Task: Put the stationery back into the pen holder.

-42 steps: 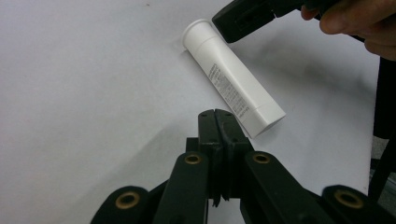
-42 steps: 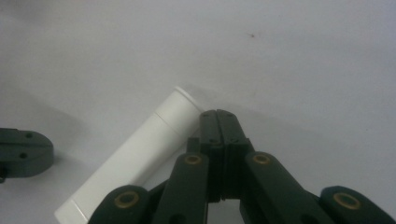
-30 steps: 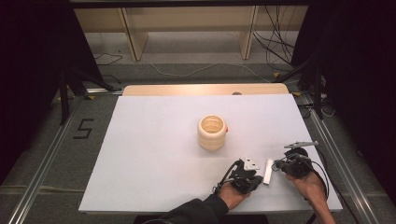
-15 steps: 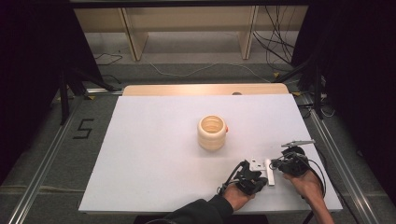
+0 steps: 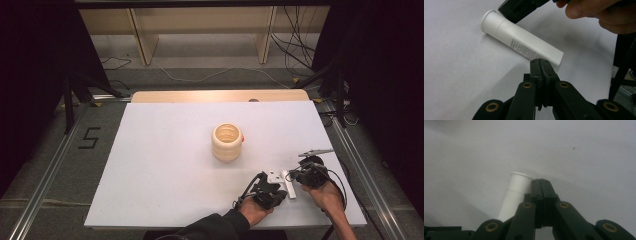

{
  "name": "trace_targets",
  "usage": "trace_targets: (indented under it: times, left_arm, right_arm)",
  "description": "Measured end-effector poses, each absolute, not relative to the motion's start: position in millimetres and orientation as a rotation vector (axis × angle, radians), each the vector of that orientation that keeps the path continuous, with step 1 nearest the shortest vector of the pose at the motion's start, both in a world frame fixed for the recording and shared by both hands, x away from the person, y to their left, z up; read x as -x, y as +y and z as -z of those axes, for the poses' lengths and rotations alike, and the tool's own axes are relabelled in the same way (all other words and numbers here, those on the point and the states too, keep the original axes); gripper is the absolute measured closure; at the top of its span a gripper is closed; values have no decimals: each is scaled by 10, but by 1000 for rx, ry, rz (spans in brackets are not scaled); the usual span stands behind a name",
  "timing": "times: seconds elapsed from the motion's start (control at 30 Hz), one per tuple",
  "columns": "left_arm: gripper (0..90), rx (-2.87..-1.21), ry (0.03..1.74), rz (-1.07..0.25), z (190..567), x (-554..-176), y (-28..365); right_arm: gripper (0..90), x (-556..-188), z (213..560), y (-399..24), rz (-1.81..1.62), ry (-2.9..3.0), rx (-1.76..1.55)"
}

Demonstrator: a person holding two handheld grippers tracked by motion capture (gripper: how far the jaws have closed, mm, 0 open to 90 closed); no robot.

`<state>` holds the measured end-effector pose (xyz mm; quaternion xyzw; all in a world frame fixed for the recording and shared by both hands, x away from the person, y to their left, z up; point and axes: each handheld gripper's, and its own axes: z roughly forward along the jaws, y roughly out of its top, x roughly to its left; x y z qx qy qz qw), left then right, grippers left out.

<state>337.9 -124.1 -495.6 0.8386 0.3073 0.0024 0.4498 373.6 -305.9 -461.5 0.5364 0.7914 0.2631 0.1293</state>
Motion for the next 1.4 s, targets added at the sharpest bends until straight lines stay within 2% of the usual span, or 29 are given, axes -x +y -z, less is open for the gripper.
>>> trace_targets:
  times: [0.07, 0.23, 0.47, 0.7, 1.03, 1.4]
  left_arm:
    - [865, -2068, 759, -6, 4910, -3388, -1167]
    - [786, -2047, 776, -30, 4786, -3412, -931]
    - [605, -2041, 798, -89, 4632, -3448, -486]
    - [491, -1975, 840, -156, 4468, -3533, -27]
    - [372, -1938, 837, -216, 4295, -3473, 401]
    - [289, -1910, 845, -232, 4239, -3391, 800]
  right_arm:
    - [896, -3726, 4589, -3077, -773, 2285, -1554]
    - [811, -3693, 4517, -3107, -791, 2262, -1561]
    - [611, -3663, 4438, -3087, -833, 2266, -1572]
    - [460, -3654, 4396, -3033, -830, 2284, -1569]
    - [369, -3648, 4364, -2967, -780, 2362, -1553]
    - [316, -3638, 4365, -2930, -699, 2413, -1546]
